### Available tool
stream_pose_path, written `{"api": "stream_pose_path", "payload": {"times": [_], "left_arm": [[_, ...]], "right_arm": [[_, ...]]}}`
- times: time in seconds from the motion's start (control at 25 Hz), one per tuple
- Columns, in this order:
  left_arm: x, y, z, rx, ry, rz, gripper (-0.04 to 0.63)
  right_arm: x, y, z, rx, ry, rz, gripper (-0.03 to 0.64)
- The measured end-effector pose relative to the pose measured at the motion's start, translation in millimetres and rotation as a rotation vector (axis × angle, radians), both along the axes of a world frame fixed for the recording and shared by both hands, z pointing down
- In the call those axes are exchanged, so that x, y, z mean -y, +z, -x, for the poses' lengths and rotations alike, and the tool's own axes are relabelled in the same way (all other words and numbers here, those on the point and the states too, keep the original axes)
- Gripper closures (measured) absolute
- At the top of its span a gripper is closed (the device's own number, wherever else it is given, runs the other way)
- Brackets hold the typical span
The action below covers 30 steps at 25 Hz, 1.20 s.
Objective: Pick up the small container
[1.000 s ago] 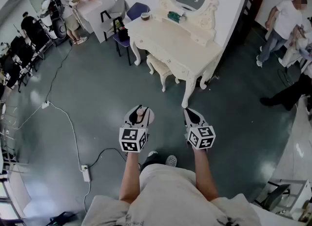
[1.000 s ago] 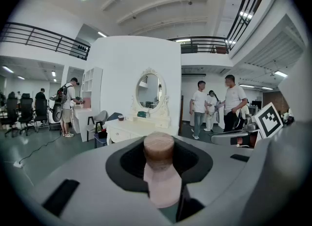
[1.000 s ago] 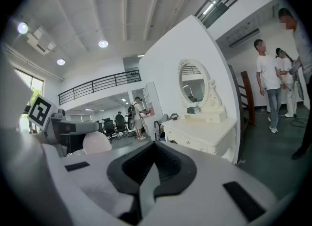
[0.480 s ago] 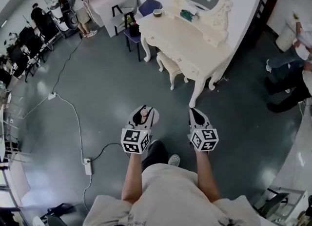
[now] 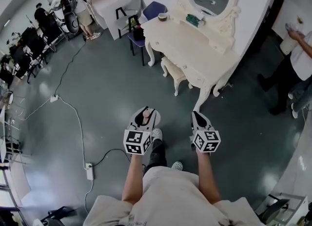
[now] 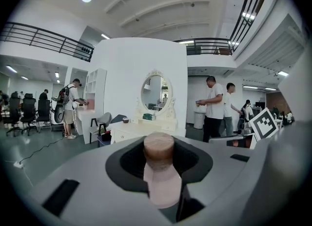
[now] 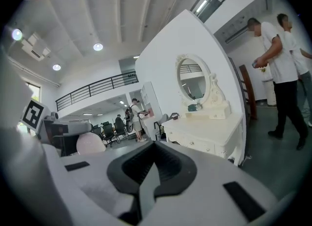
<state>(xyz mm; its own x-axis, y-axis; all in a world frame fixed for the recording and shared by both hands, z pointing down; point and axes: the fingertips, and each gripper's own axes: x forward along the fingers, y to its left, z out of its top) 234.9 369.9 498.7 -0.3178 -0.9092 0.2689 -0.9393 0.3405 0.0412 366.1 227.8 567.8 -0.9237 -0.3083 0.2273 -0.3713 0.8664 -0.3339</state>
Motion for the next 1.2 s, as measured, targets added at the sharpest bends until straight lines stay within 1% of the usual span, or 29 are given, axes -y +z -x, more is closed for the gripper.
{"api": "stream_pose_path", "payload": {"times": [0.24,0.48,0.6,0.88,1.04,1.2], "left_arm": [[40.7,-8.5,56.4,-0.006,0.0,-0.02,0.455],[82.6,-8.0,111.4,-0.023,0.017,-0.013,0.455],[97.8,-8.8,137.2,-0.028,0.031,-0.006,0.455],[106.7,-5.5,202.2,-0.046,0.021,-0.001,0.456],[112.6,-1.5,237.4,-0.055,0.025,0.01,0.456],[120.8,1.2,265.0,-0.058,0.04,0.007,0.456]], "right_arm": [[26.0,-4.4,53.9,-0.03,-0.036,0.002,0.6],[54.7,-23.9,111.4,-0.03,-0.053,-0.055,0.6],[73.7,-23.2,138.9,-0.031,-0.041,-0.04,0.6],[94.2,-19.7,200.2,-0.028,-0.022,-0.018,0.6],[104.6,-28.8,226.8,-0.01,-0.002,-0.044,0.6],[118.1,-22.3,247.1,-0.023,0.036,-0.028,0.6]]}}
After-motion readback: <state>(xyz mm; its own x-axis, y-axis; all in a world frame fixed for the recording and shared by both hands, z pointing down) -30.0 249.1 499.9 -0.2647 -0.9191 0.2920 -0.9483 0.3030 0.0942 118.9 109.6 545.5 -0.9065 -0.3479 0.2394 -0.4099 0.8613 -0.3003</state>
